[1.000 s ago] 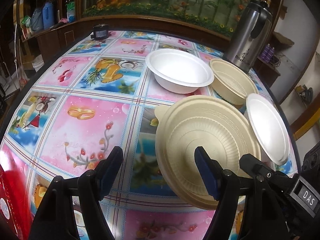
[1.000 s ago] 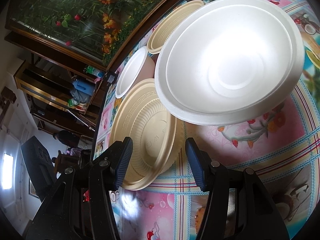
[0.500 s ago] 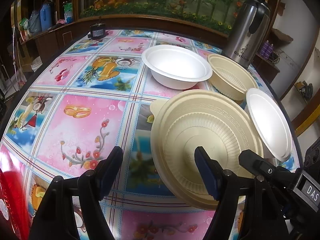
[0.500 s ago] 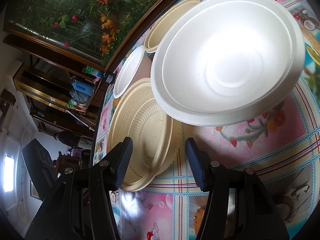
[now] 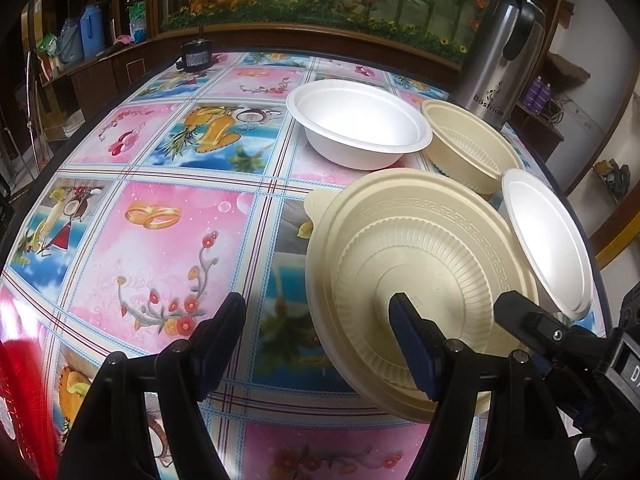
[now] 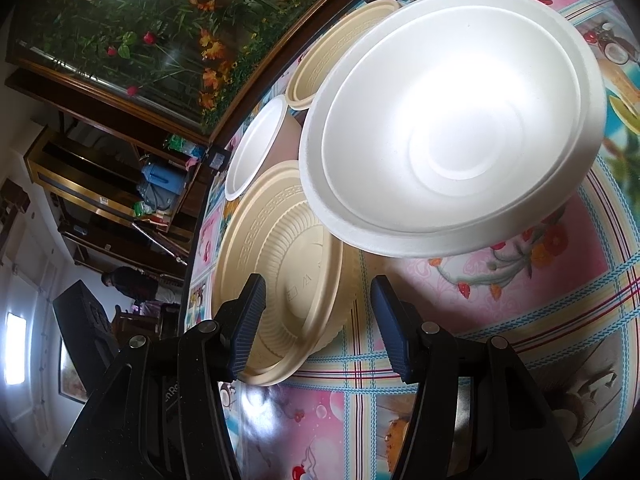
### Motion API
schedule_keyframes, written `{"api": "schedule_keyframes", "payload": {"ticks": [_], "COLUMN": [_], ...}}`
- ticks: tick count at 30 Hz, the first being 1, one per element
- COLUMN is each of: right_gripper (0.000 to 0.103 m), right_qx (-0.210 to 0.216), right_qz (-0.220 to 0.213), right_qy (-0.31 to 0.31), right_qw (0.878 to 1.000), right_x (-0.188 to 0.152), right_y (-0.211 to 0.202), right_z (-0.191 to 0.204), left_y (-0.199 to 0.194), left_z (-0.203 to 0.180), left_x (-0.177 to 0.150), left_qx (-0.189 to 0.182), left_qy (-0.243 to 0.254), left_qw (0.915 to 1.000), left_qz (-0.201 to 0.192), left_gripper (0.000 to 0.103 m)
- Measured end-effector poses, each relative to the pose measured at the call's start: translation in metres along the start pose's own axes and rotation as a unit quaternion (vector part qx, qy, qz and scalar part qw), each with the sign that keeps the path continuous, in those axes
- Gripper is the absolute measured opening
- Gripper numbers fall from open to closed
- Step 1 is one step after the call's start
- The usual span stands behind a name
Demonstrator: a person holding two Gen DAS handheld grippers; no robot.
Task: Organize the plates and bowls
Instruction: 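Close the left gripper on the tan ribbed bowl rim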
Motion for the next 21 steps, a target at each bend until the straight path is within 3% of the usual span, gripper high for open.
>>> {"api": "schedule_keyframes", "payload": {"ticks": [13,21], "right_gripper": [0.055,0.040], "right_qx": [-0.023,-0.041], "right_qz": [-0.008,-0.011], "right_qy": [-0.013,-0.022], "right_qw": [1.000,0.999], "right_x": [0.0020,0.0046], "right_y": [-0.0002,0.0008], "right_z": [-0.0021,-0.0043], "left_y": [0.0088,0.0079], "left_z": [0.0023,0.0085], "left_x": [-0.0040,-0.0015], "left_qx": [0.000,0.001], "left_qy": [-0.007,-0.019], "left_qw": [0.9999,0.9998], "left_qz": [0.009,0.002], "left_gripper": [0.073,0.055]}}
Point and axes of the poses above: each gripper's, at about its wrist camera, not at the fingertips, and y roughly the way its jaws point, z to its left, x to its top, the point moved 9 cm from there along y, roughly the way its jaws point, and after that the axes turned 5 degrees about x, right-handed, at the moved point
